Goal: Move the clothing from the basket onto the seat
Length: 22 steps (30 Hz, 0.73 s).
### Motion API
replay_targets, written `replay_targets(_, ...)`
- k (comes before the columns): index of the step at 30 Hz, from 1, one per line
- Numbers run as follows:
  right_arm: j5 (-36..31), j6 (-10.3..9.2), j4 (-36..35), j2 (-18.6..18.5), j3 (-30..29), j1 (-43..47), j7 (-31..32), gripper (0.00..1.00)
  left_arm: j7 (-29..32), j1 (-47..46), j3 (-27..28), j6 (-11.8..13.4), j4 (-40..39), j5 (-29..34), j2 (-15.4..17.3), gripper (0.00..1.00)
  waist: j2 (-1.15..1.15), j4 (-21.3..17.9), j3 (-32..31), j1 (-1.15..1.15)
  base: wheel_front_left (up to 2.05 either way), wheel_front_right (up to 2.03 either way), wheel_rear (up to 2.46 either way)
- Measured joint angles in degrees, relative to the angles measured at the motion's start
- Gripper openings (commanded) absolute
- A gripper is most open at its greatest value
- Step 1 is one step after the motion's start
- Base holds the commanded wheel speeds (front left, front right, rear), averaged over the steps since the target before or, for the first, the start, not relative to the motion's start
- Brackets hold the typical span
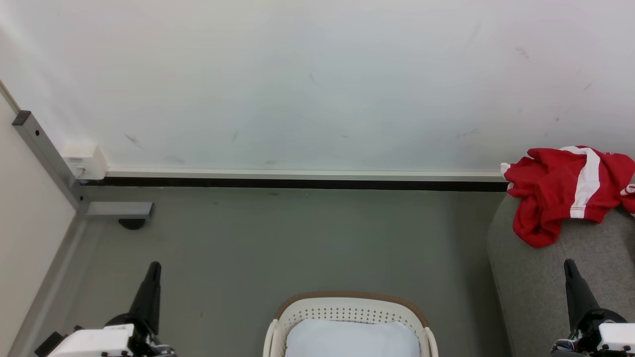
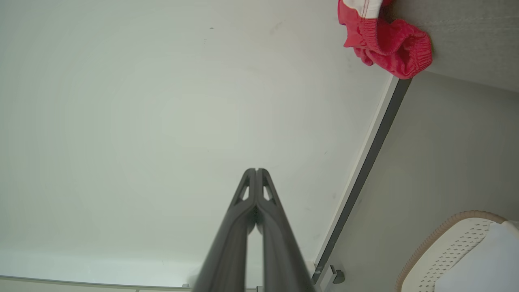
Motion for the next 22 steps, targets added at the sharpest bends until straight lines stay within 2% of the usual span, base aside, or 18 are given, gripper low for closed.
replay_targets(22, 0.2, 0.00, 0.0, -0.1, 0.2, 0.0, -0.1, 0.00, 0.0, 0.0, 0.0, 0.0, 0.0, 0.0, 0.0, 0.00, 0.00, 0.0, 0.0, 0.00, 0.00, 0.00, 0.00)
